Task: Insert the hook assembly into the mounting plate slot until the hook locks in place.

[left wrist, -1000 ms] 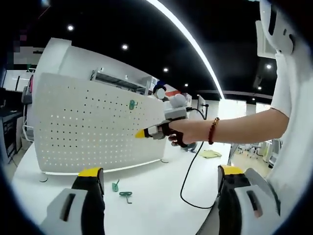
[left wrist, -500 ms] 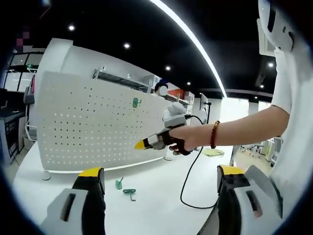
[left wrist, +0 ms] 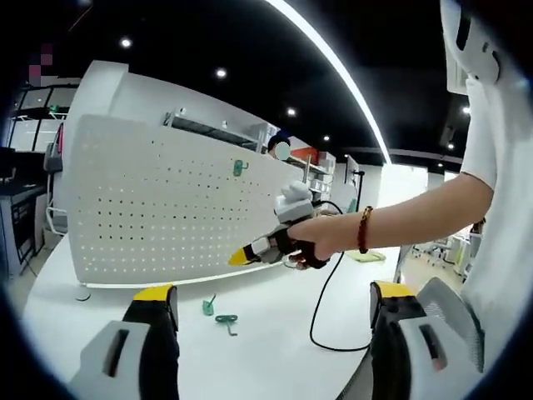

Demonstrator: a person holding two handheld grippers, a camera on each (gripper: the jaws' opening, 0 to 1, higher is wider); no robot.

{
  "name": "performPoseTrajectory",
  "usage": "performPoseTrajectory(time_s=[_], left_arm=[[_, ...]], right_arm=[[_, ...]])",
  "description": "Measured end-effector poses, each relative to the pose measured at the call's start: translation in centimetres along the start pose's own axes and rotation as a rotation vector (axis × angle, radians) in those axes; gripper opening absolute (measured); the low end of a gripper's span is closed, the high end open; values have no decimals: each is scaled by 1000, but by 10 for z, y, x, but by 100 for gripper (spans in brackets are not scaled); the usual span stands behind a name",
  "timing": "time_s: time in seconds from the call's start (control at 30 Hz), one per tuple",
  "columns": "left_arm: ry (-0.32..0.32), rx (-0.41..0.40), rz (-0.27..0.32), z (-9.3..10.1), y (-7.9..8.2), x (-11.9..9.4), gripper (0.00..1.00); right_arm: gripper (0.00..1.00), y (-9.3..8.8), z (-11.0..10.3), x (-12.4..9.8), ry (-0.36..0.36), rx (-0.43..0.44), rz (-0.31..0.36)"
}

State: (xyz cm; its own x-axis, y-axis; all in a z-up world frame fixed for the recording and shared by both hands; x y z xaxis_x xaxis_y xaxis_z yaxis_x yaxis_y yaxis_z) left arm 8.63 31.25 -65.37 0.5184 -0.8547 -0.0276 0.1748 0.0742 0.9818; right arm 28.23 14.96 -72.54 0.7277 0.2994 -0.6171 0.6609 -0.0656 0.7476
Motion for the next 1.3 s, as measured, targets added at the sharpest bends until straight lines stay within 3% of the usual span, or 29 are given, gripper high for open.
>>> performPoseTrajectory(time_s=[0.37,1.3], left_arm=[[15,-11,-11,-7,-6,-3,98],[61,-38,-45,-27,-21,-15,98]], right_arm=[[14,-14,-9,18,45,11,-103],[14,-34,-13,55,28,7,-230]])
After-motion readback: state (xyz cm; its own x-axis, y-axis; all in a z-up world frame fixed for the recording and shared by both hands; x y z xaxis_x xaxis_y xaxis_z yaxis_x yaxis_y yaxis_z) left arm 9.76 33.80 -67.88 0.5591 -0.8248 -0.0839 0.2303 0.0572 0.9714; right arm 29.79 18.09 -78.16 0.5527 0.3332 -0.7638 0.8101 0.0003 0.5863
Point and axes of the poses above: the point that each gripper's makers call its tool centre point, and the gripper's own axes: x roughly forward along the fingers, z roughly to its right, y roughly out of its top, the point moved 4 cm from there along -x, roughly backward along the fingers, and after that the axes turned 11 degrees about -y, right-handed, at the moved point
